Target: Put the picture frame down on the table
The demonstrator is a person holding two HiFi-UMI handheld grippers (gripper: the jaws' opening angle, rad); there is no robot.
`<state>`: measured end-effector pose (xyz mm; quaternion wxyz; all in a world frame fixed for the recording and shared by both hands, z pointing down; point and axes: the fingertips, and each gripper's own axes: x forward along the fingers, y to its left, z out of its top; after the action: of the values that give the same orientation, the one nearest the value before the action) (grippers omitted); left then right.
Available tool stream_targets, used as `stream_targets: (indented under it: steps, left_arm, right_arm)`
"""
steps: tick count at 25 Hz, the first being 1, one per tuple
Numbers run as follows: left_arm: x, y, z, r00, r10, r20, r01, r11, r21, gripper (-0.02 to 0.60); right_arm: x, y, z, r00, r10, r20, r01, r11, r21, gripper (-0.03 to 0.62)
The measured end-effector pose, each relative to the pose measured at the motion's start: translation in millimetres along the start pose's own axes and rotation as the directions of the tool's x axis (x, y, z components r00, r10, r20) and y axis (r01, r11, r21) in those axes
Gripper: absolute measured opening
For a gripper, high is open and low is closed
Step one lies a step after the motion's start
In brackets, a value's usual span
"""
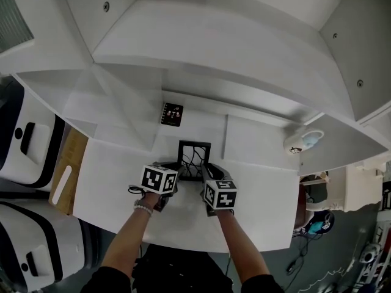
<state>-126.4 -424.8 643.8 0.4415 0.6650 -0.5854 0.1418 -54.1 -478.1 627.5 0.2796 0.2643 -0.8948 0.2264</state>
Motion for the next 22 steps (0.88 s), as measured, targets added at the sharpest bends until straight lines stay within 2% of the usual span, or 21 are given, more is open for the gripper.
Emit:
stream_targets:
  steps: [5, 12, 17, 19, 22]
  left_arm:
    - [13.6, 11.1, 1.0, 0.999, 0.010, -0.033, -0.012, 0.998, -0.061, 0.088]
    - [28.7, 15.2, 4.3, 0.992, 0.091, -0.082, -0.090, 0.996, 0.014, 0.089]
    - [24.7, 18.0, 9.3, 0.989, 0.133, -0.068, -0.129, 0.990, 0.061, 0.098]
    - [20.3, 18.5, 8.3, 0.991, 0.122, -0.060, -0.118, 0.991, 0.060, 0.126]
    - [9.8, 15.8, 5.9, 0.996, 0.084, -0.037, -0.082, 0.995, 0.055, 0.165]
  right_arm:
    - [12.6, -7.5, -4.1, 0.999, -0.023, -0.035, 0.026, 0.996, 0.084, 0.071]
    - [22.1, -21.2, -18.3, 0.997, -0.054, -0.062, 0.067, 0.972, 0.226, 0.072]
    - [23.4, -22.0, -15.6, 0.998, -0.042, -0.055, 0.053, 0.978, 0.202, 0.072]
    - [22.2, -21.8, -14.0, 0.999, -0.020, -0.043, 0.028, 0.981, 0.193, 0.078]
    - [16.7, -13.8, -9.9, 0.998, 0.052, -0.017, -0.048, 0.984, 0.171, 0.137]
